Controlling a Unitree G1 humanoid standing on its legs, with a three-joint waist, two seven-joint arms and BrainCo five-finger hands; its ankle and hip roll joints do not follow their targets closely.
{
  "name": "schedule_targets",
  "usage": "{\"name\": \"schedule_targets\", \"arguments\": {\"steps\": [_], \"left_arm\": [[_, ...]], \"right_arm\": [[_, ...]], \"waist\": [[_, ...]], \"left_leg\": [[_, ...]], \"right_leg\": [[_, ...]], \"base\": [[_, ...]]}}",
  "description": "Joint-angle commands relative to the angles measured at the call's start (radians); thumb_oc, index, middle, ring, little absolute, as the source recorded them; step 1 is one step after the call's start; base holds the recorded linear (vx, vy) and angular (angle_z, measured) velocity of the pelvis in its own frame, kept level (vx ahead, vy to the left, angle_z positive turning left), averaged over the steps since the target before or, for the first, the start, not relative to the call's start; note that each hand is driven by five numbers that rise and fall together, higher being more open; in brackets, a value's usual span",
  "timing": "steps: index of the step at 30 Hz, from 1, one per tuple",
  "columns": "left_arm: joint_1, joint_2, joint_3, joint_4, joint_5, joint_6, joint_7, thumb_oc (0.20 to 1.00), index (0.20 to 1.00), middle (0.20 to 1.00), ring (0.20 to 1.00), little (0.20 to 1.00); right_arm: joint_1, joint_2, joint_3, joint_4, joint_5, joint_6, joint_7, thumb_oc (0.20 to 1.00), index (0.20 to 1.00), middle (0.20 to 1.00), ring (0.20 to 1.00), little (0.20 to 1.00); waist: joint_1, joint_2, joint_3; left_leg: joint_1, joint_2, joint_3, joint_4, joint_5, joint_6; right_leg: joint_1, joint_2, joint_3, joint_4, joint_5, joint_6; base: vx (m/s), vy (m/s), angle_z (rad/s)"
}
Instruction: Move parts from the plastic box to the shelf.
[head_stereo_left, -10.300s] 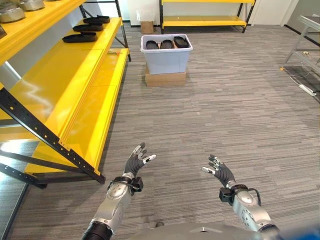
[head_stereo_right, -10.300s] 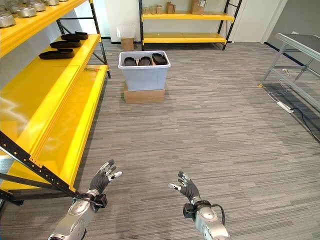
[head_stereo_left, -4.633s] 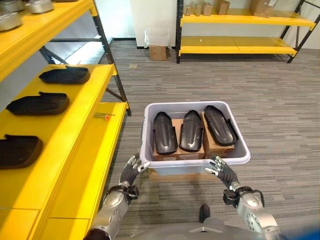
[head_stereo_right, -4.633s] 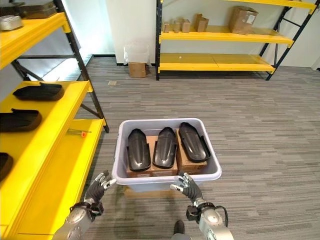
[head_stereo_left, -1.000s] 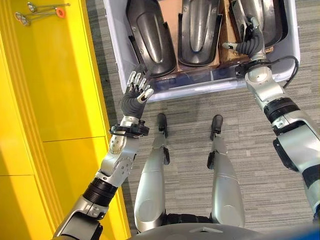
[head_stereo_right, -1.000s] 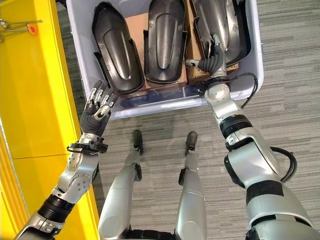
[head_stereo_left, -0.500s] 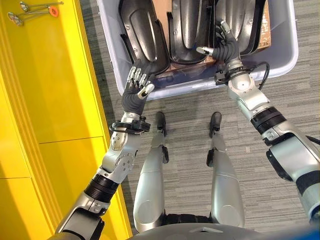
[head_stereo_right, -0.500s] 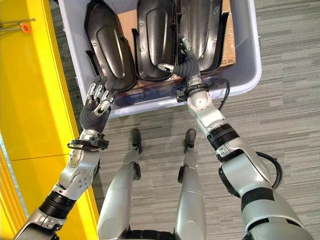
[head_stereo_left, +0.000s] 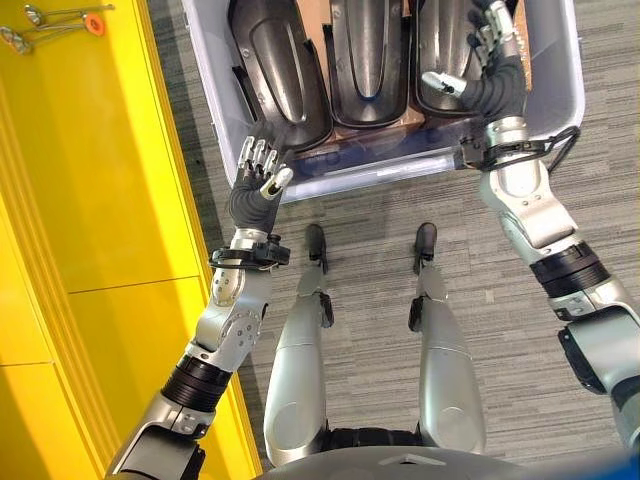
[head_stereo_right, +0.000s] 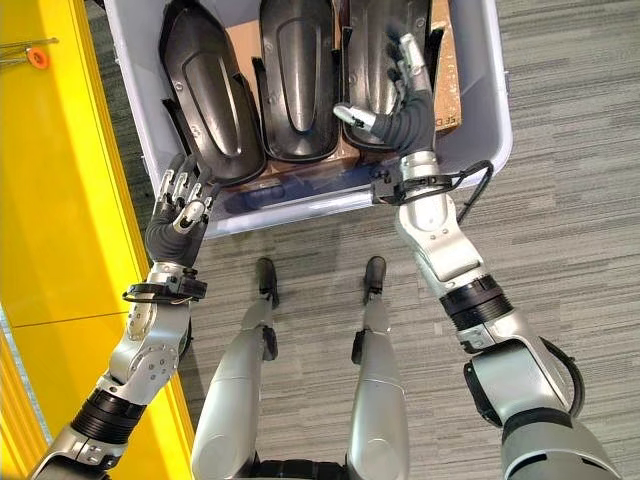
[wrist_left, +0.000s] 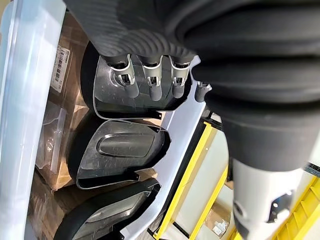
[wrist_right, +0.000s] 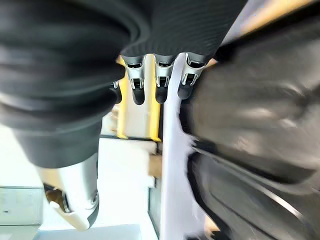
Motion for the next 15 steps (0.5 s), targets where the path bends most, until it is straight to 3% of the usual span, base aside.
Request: {"name": "schedule_targets", "arguments": {"steps": [1,6,15], "left_arm": [[0.059,0.025,0.016,-0.121,0.026,-0.060,0.000,1.000,1.000,1.000,1.000,1.000],[0.079,0.027,0.033,-0.134,0.034,-0.057,0.006,1.000,1.000,1.000,1.000,1.000],[0.070,0.011,0.026,-0.136,0.042,-0.067,0.022,1.000,1.000,1.000,1.000,1.000]], "right_arm": [[-0.003,-0.011,-0.069,-0.099,-0.063,-0.080,-0.038,1.000,1.000,1.000,1.000,1.000],[0.054,0.015,-0.122,-0.181,-0.148,-0.066,-0.083,1.000,1.000,1.000,1.000,1.000],[-0.044,0.016,-0.140,-0.003,-0.317,0.043,-0.227,1.000,1.000,1.000,1.000,1.000]], "waist": [[0.001,-0.027,-0.026],[-0.009,-0.032,-0.026],[-0.002,-0.020,-0.026]], "left_leg": [[0.019,-0.012,-0.035,0.031,-0.060,0.010],[0.030,-0.012,-0.033,0.029,-0.064,0.013],[0.026,-0.011,-0.034,0.026,-0.063,0.013]], "right_leg": [[-0.022,-0.047,0.034,0.193,-0.169,0.027],[-0.015,-0.044,0.041,0.192,-0.170,0.028],[-0.018,-0.040,0.045,0.194,-0.174,0.027]], "base": [[0.00,0.005,-0.04],[0.00,0.004,-0.02],[0.00,-0.001,-0.01]]}}
